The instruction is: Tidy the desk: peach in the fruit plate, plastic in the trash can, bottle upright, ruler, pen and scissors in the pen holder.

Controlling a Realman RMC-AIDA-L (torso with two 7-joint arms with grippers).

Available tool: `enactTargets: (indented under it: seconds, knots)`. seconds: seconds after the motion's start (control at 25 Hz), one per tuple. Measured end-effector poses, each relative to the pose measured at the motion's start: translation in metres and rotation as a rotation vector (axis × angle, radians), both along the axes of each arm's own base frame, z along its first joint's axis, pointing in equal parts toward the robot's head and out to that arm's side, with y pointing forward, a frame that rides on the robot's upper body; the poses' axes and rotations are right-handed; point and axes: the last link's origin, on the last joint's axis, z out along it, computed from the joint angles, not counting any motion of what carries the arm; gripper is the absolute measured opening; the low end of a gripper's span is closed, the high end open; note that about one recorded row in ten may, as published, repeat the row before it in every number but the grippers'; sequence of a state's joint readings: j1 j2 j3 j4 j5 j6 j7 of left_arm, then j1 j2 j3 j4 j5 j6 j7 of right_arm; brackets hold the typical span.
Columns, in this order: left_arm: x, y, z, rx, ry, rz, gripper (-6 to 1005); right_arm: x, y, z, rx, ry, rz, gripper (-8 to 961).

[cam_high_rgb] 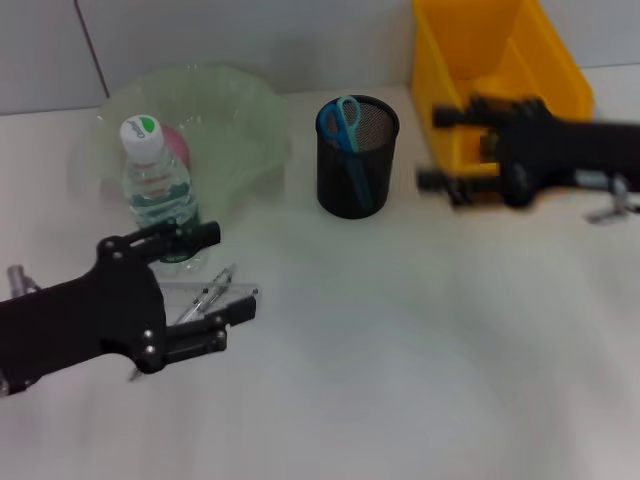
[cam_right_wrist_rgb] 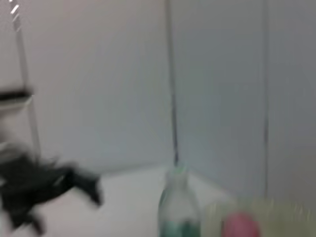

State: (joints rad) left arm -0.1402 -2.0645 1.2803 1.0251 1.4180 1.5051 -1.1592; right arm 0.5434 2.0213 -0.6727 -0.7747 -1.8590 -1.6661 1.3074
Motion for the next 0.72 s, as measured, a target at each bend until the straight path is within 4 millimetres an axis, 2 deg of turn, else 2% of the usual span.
enactTargets:
  seconds: [0.16,0.4,0.56,0.72]
  knots:
    - [0.006,0.013,0.002,-0.035,0.181,0.002,784,0.028,-0.025,0.015,-0.082,-0.096,-0.032,826]
    - [0.013,0.042,0.006,-0.067,0.451,-0.026,783,0.060,-0.048,0.042,-0.075,-0.125,-0.119,824]
    - [0.021,0.060,-0.001,-0.098,0.596,-0.054,782,0.072,-0.055,0.054,-0.090,-0.138,-0.181,823]
    - [0.031,0.076,-0.010,-0.124,0.688,-0.100,781,0.072,-0.056,0.050,-0.128,-0.138,-0.209,822]
